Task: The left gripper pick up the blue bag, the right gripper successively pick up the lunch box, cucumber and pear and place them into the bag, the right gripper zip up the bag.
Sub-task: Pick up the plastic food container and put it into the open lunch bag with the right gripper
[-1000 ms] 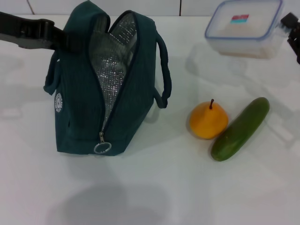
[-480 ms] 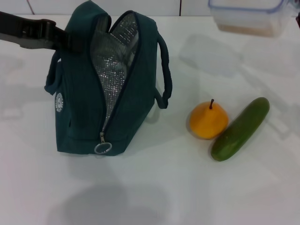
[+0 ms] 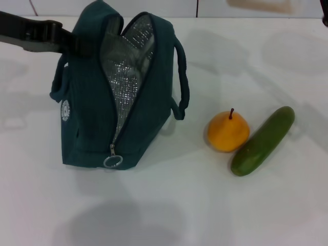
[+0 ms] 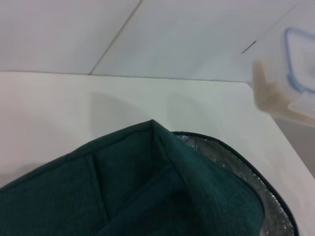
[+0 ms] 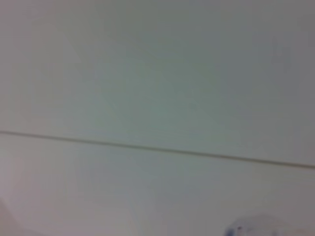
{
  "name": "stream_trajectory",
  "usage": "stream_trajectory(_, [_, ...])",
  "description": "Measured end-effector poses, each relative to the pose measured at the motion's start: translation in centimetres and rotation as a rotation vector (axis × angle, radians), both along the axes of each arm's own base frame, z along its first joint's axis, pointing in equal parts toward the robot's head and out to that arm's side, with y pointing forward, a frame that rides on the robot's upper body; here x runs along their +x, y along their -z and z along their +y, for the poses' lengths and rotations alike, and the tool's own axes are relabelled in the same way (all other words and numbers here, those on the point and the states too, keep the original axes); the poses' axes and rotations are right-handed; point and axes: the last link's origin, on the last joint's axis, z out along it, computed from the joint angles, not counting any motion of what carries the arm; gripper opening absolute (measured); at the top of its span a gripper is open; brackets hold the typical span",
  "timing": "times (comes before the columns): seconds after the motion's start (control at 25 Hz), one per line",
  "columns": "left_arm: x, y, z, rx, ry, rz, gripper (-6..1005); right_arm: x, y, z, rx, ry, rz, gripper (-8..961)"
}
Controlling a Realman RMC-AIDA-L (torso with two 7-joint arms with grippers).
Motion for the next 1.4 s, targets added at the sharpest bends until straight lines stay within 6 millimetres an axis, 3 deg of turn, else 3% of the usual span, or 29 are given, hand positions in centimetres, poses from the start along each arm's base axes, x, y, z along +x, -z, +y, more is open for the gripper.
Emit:
stream_trajectory(0.24, [1.1,0.8,0.3,-0.024,0.043,-0.003,45,-2.9,0.0,1.2,-0.002,-0.087,0.020,137])
stream_trajectory(0.76, [2.8,1.3,0.6,-0.039,0.104,-0.029,45,-7.3,2.3,2.2,-0.102,-0.225,-0.032,146])
stream_trajectory(1.12, [2.9,1.6,0.8,-0.022,0.102,-0.039,45,-7.8,3.0,1.5,-0.150,-0.277,-0.055,152])
stream_trajectory(1.4, [2.8,1.8,0.9,-0.010,0.094,-0.044,45,-6.3,3.3,0.6,-0.168,-0.248,-0.050,157])
